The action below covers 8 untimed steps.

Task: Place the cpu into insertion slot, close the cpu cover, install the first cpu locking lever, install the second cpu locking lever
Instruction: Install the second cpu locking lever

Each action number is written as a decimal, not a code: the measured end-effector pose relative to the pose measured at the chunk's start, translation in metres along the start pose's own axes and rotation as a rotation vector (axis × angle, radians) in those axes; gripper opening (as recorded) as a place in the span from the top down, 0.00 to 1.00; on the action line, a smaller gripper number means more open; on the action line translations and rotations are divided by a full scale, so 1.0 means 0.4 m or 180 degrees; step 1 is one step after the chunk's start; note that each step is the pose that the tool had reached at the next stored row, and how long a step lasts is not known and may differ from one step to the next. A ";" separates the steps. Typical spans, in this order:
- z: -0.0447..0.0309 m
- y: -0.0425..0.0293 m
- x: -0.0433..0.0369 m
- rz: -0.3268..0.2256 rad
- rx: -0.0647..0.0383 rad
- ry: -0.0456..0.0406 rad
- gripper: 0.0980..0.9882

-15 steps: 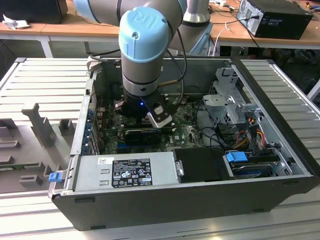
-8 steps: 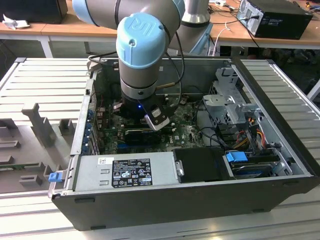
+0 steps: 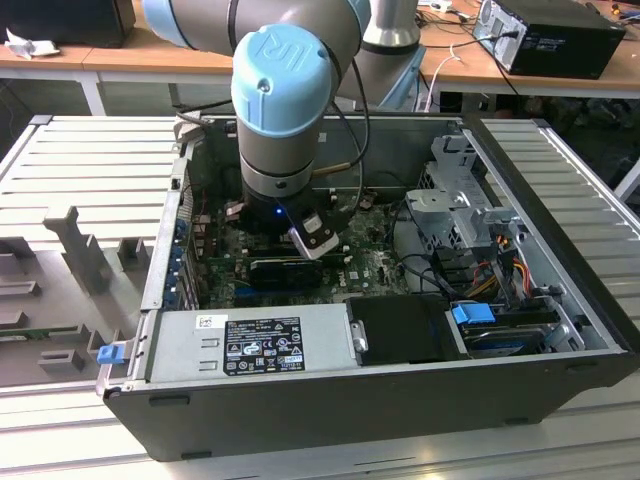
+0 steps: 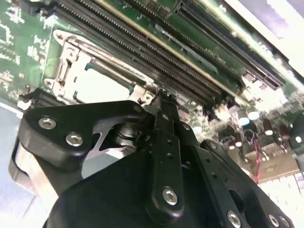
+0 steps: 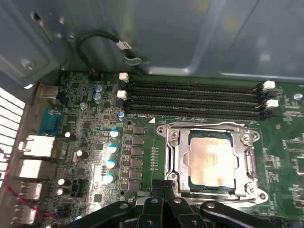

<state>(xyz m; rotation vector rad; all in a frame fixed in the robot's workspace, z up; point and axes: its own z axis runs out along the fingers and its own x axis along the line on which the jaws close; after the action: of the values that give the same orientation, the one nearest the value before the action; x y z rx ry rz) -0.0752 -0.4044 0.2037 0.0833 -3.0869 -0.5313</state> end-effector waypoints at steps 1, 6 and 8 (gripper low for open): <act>-0.011 0.004 0.000 0.0000 0.0000 0.0000 0.99; -0.028 0.010 0.000 0.0000 0.0000 0.0000 0.99; -0.033 0.012 0.000 0.0000 0.0000 0.0000 0.99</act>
<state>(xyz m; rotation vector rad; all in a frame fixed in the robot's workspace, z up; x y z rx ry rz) -0.0751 -0.4044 0.2177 0.0834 -3.0869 -0.5314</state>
